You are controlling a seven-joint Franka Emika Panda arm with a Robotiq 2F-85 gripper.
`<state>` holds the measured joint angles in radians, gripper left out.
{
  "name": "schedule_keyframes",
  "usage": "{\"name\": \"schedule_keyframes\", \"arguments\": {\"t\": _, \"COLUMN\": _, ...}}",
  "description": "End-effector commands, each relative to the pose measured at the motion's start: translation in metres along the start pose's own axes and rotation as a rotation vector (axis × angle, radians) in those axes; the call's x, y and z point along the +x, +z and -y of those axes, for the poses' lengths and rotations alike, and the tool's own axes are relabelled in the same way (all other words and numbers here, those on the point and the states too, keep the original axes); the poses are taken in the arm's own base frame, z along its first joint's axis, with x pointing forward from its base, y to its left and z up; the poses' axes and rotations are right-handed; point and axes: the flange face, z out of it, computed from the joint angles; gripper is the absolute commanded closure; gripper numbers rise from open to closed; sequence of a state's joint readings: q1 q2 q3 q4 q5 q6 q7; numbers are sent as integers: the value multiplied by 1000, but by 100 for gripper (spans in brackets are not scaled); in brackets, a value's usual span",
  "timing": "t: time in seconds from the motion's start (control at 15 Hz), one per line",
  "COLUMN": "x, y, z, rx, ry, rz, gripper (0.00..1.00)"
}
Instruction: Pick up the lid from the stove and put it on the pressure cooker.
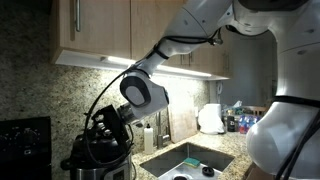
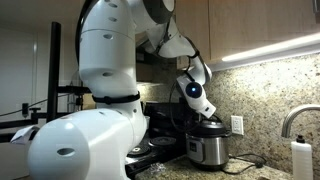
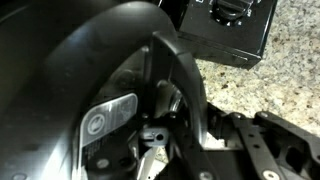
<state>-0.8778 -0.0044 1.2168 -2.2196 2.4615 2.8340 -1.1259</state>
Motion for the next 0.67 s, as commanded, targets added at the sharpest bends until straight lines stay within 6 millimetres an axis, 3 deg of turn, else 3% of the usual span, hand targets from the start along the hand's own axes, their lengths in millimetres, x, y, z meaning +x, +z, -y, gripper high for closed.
{"name": "schedule_keyframes", "arguments": {"t": 0.0, "x": -8, "y": -1, "z": -1, "rx": 21, "ry": -44, "rz": -61, "gripper": 97}}
{"name": "schedule_keyframes", "arguments": {"t": 0.2, "x": -10, "y": -11, "z": 6, "rx": -11, "ry": -166, "rz": -84, "gripper": 97}}
{"name": "schedule_keyframes", "arguments": {"t": 0.6, "x": -47, "y": -11, "z": 1, "rx": -124, "ry": -367, "rz": -35, "gripper": 97}}
